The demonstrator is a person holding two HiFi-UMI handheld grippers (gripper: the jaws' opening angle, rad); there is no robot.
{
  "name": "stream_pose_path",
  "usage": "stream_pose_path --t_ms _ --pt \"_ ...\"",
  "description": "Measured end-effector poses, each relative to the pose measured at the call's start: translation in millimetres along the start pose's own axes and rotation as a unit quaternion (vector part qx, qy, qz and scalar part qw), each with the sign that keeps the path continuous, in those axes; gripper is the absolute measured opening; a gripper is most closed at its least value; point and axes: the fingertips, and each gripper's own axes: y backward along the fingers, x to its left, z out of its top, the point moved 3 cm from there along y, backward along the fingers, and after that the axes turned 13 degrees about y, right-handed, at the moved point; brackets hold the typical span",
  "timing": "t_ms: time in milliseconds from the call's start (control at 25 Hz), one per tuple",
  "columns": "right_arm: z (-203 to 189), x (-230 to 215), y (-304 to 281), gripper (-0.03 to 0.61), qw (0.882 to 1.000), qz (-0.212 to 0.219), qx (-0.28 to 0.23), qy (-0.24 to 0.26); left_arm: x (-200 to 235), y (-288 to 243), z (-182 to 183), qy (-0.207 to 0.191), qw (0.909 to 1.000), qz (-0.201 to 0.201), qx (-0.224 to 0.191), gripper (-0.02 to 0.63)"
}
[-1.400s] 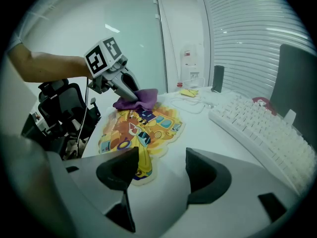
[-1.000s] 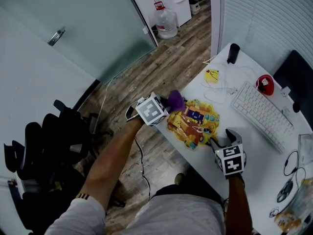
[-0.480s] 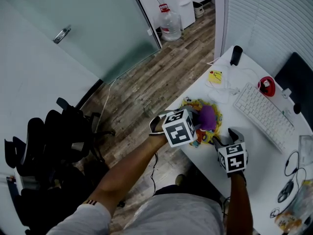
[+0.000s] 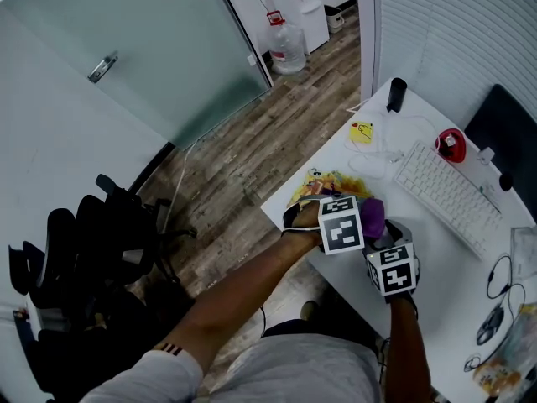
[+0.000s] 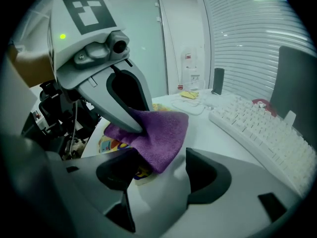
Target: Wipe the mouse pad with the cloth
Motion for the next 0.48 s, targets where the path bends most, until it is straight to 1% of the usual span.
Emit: stream_pose_path --t_ms 120,280,400,480 --pt "1 -1 1 0.258 1.0 0.0 -0.001 0.0 6 -3 -5 0.012 0.9999 0.0 -0.004 0.083" --pt "0 -1 0 0.258 1.0 0.001 -0.001 0.001 24 -11 -25 0.028 0.9993 0.02 -0.013 0.082" --pt "-2 -2 -1 0.258 1.0 0.001 -0.001 0.0 31 1 -40 0.048 0.9985 0.022 -0.012 0.083" --pt "-2 -2 -1 0.258 1.0 0.001 -0.001 0.0 41 8 -55 0.057 0.9977 0.036 -0.008 0.082"
